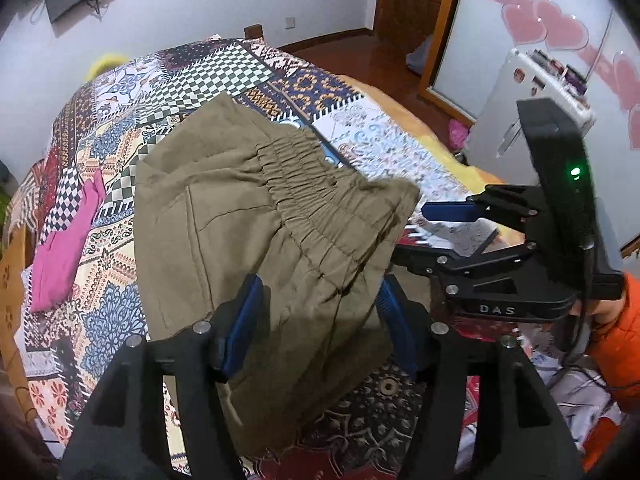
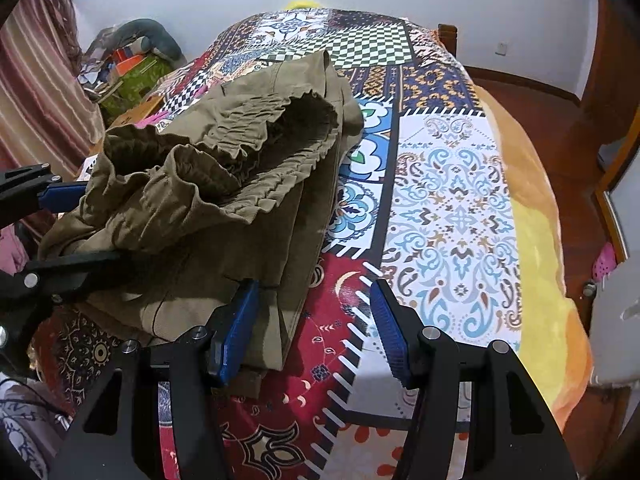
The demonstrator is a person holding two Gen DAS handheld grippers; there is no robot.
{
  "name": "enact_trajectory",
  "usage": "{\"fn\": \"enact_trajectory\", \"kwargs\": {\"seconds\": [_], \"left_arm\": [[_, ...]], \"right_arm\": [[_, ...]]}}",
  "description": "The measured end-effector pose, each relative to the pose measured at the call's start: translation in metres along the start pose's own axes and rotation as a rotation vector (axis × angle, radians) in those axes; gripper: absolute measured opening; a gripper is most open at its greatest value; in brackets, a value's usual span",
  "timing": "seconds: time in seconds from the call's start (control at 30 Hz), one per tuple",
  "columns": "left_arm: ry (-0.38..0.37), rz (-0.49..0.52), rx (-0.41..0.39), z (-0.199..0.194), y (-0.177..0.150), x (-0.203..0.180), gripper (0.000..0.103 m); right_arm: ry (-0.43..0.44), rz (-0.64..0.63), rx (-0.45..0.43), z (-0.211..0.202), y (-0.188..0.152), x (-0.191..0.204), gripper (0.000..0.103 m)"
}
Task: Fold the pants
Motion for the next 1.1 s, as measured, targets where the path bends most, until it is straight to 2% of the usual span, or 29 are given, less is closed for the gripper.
{"fn": "enact_trajectory", "kwargs": {"seconds": [0.1,0.13,0.2,0.27,0.37,0.5,0.63,0.83,0.9,1.0,1.1], "left_arm": [[-0.035,0.0,-0.051,-0.02,0.005,-0.002,0.061],[-0.032,-0.002,-0.075,-0.028,0.006,-0.001,0.067],[-0.007,-0.011,-0.122,-0.041,0.006,0.007,0.077],[0.033,-0.027,-0.145,-0.047,0.004,0.022,0.079],[0.063,-0.059,-0.089,-0.034,-0.005,0.039,0.079],[0.049,-0.096,-0.018,-0.008,-0.022,0.049,0.079],[0.063,-0.082,-0.036,-0.004,-0.027,0.047,0.079],[0.086,-0.107,-0.061,-0.018,-0.031,0.058,0.079],[0.106,-0.135,-0.081,-0.027,-0.032,0.07,0.079],[0.107,-0.172,-0.101,-0.036,-0.03,0.089,0.079],[0.151,-0.183,-0.112,-0.04,-0.022,0.107,0.079]], "right_arm": [[-0.012,0.006,-0.011,-0.006,0.001,-0.005,0.054],[-0.015,0.008,-0.019,-0.01,0.002,-0.007,0.054],[-0.021,0.009,-0.038,-0.018,0.005,-0.01,0.054],[-0.03,0.008,-0.064,-0.027,0.012,-0.014,0.054],[-0.036,0.013,-0.117,-0.043,0.023,-0.016,0.054],[-0.017,0.016,-0.18,-0.058,0.041,-0.007,0.054],[0.016,-0.006,-0.201,-0.056,0.05,0.012,0.06],[0.036,-0.071,-0.107,-0.02,0.036,0.039,0.059],[0.041,-0.058,-0.084,-0.012,0.029,0.037,0.06],[0.096,0.003,-0.054,-0.006,0.022,0.027,0.06],[0.091,0.005,-0.053,-0.005,0.017,0.026,0.061]]}}
Point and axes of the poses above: each gripper's, at about its wrist camera, not at the fingertips, and z roughly the way its jaws point, x to its left, y to its top, the point moved 5 cm from there along z, roughly the way its jaws point, and after that the axes turned 11 degrees about -y, right-handed, at the moved point
